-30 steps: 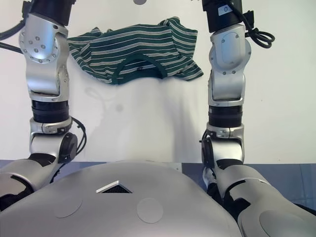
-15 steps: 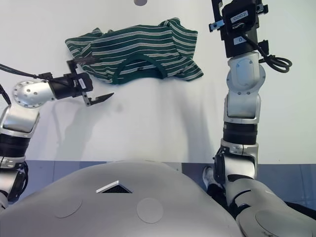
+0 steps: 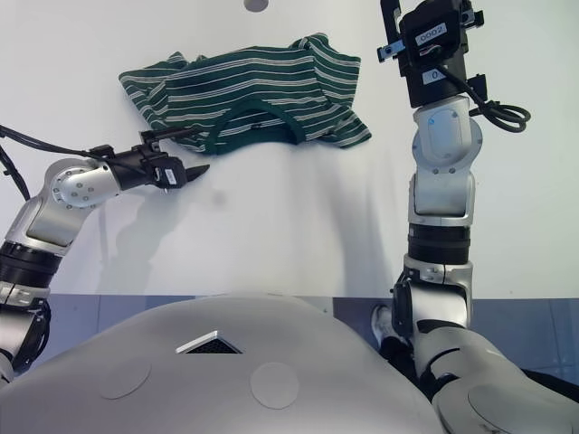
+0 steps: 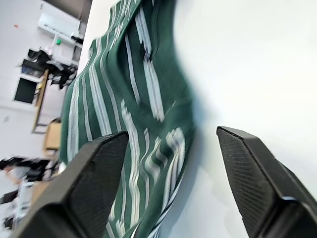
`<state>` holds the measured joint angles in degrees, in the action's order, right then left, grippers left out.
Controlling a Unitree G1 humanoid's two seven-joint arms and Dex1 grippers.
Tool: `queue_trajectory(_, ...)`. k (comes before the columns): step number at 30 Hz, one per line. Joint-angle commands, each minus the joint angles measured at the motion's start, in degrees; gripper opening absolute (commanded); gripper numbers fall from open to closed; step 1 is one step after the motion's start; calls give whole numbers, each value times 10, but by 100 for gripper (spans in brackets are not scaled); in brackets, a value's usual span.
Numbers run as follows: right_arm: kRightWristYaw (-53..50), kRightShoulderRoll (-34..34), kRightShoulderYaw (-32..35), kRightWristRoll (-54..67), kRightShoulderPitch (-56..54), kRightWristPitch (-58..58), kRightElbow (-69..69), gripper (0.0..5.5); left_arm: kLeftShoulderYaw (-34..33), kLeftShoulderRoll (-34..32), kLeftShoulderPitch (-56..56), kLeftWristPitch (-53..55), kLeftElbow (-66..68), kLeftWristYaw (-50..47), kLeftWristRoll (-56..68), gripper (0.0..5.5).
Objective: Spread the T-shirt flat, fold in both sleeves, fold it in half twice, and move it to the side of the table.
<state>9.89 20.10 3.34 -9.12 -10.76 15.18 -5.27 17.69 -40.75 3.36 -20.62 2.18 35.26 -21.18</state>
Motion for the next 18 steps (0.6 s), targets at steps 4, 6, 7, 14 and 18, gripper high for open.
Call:
queue_trajectory(4,4,0,-5,2,1,-1,-3,227,10,21,23,21,26,-49,-65,199)
queue_trajectory(6,5,5,-2,1,1,3,4,227,6,23,18,0,11,-47,-46,165)
queue_trajectory(7,7,8,-2,0,2,5,10,227,4,24,16,-14,4,-41,-28,150)
queue_trajectory(14,161,109,-83,-13,68,48,58,227,-6,25,15,-6,30,-40,-8,14)
queue_trajectory(18,233,172,-120,-23,117,113,71,227,2,27,8,5,46,-48,-26,2)
